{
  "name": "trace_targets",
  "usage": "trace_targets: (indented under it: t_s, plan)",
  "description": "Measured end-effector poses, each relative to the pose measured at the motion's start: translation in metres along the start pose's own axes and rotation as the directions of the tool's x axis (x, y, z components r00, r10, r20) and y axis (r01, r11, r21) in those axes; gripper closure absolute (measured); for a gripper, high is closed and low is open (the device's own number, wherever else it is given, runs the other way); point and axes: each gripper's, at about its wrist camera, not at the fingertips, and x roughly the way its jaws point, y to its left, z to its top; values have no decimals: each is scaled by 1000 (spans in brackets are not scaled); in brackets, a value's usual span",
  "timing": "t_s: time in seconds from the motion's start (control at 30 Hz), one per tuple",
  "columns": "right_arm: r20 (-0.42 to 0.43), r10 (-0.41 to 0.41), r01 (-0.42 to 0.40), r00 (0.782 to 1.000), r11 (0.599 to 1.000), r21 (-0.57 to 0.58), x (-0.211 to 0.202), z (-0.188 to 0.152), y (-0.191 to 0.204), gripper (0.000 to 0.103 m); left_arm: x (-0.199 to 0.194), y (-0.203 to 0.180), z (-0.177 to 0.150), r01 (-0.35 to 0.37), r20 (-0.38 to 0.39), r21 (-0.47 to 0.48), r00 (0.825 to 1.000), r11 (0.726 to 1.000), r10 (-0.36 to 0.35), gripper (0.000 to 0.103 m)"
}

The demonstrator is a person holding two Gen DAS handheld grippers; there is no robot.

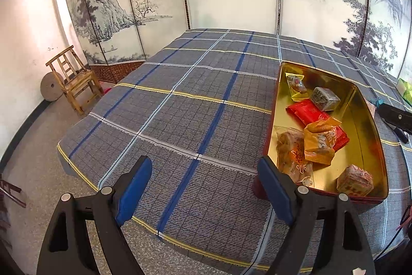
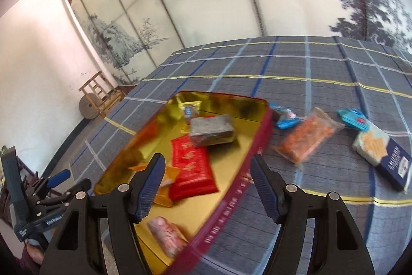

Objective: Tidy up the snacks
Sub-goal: 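Grasp the blue-wrapped small snack with the right gripper and lift it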

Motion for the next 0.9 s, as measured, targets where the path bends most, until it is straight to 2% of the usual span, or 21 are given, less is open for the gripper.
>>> trace_targets:
  t_s: [0.13,0.2,0.33,0.4,0.47,0.57,0.63,0.7,0.9]
  plan:
    - [-5,-54,54,999,996,75,-15,-12,-42,34,-7,-9,1,-2,15,18,1000,1000,1,22]
    - [-14,-69,69,998,996,59,-17,-9,-52,35,-10,-15,2,-1,22,30,1000,1000,1,22]
    - [-17,-45,43,999,994,-104,-13,24,-51,45,-17,-28,7,7,29,56,1000,998,-9,22]
    - [-57,-78,62,995,969,-237,2,43,-47,54,-21,-34,11,14,32,60,999,998,-16,22]
    - [-134,-68,21,989,945,-326,23,56,-46,58,-27,-38,13,15,39,70,999,997,-17,22]
    - [-201,-124,25,972,899,-436,54,67,-49,59,-34,-46,21,24,44,79,999,997,-27,22]
    - [-222,-141,20,965,880,-474,69,71,-54,59,-38,-50,28,28,53,79,998,996,-32,22]
    - [-253,-104,-27,962,884,-466,80,78,-60,59,-41,-55,34,28,60,85,998,996,-33,22]
    - [-317,-91,-89,944,856,-509,107,87,-66,59,-41,-74,45,13,80,129,997,992,-23,22]
